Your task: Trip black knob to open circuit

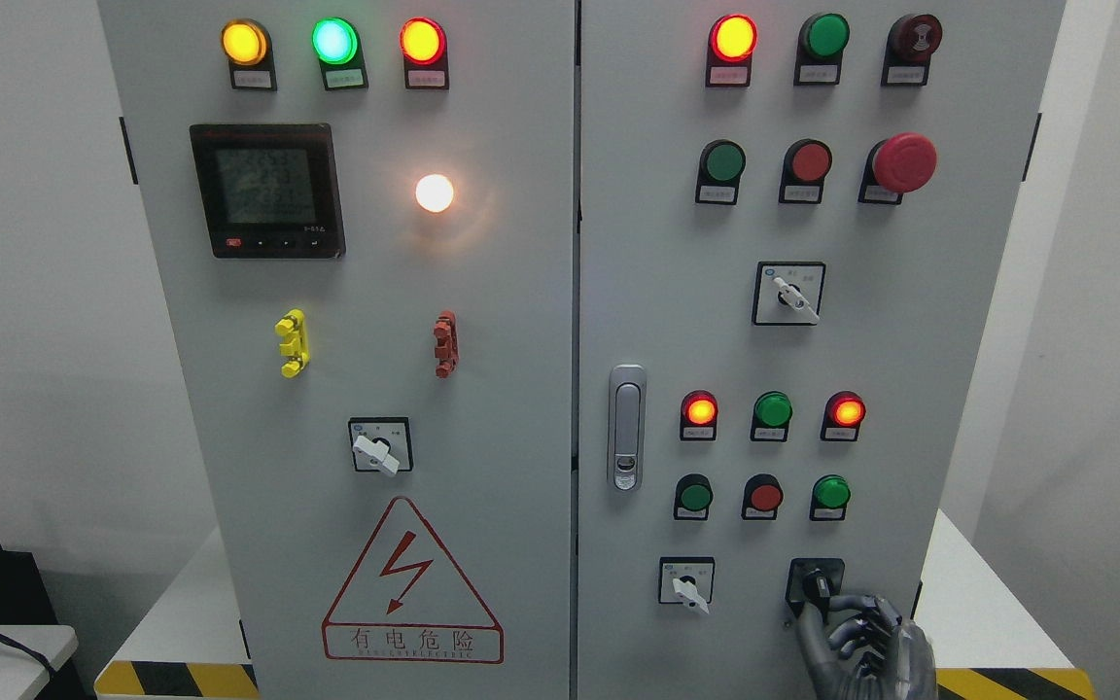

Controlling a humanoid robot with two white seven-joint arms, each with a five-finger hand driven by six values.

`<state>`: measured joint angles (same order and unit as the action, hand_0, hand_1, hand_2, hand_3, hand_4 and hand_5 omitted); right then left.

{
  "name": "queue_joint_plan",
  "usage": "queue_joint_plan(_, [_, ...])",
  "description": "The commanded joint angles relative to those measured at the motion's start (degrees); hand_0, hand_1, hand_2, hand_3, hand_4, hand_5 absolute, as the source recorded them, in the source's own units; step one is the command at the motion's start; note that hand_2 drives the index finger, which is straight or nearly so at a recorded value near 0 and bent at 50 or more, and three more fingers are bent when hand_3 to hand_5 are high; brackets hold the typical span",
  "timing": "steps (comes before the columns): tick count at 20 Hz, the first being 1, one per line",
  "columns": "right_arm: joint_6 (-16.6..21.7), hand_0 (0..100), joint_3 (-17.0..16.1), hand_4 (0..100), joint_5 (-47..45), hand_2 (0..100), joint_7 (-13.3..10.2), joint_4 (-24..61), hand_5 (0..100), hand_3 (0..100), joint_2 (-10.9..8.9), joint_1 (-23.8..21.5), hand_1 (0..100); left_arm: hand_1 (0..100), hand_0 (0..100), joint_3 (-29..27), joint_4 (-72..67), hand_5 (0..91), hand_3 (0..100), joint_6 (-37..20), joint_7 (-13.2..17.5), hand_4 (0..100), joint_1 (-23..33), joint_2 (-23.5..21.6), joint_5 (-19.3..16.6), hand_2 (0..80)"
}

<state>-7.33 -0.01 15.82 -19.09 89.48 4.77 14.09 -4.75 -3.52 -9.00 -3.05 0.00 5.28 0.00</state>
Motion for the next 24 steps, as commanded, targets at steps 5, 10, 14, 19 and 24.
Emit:
queue_joint_plan(5, [-0.1,46,-1.8,88,0.0,53,0.2,0.0,97,84,0.06,0.2,73,39,12,0.0,0.0,0.0,0,0.0,0.0,0,-0.4,0.0,-1.9,0.0])
queue_joint_plan(10, [-0.1,45,-1.7,88,0.0,53,0.3,0.0,97,84,0.06,0.2,73,39,12,0.0,0.0,0.0,0,0.0,0.0,0,-0.4,0.1,-1.9,0.0])
queue_joint_plan(14, [-0.1,45,-1.7,88,0.0,53,0.3,0.0,97,85,0.06,0.2,72,39,12,0.0,0.0,0.0,0,0.0,0.0,0,-0.4,0.0,-1.9,0.0])
queue_joint_plan(19, [-0.1,45,-1.7,89,0.0,54,0.3,0.0,97,86,0.06,0.2,72,39,12,0.0,0.0,0.0,0,0.0,0.0,0,-0.4,0.0,-1.9,0.0])
queue_joint_plan(24, [-0.2,46,-1.7,89,-0.5,56,0.3,0.0,97,87,0.06,0.3,72,39,12,0.0,0.0,0.0,0,0.0,0.0,0,-0.4,0.0,-1.9,0.0])
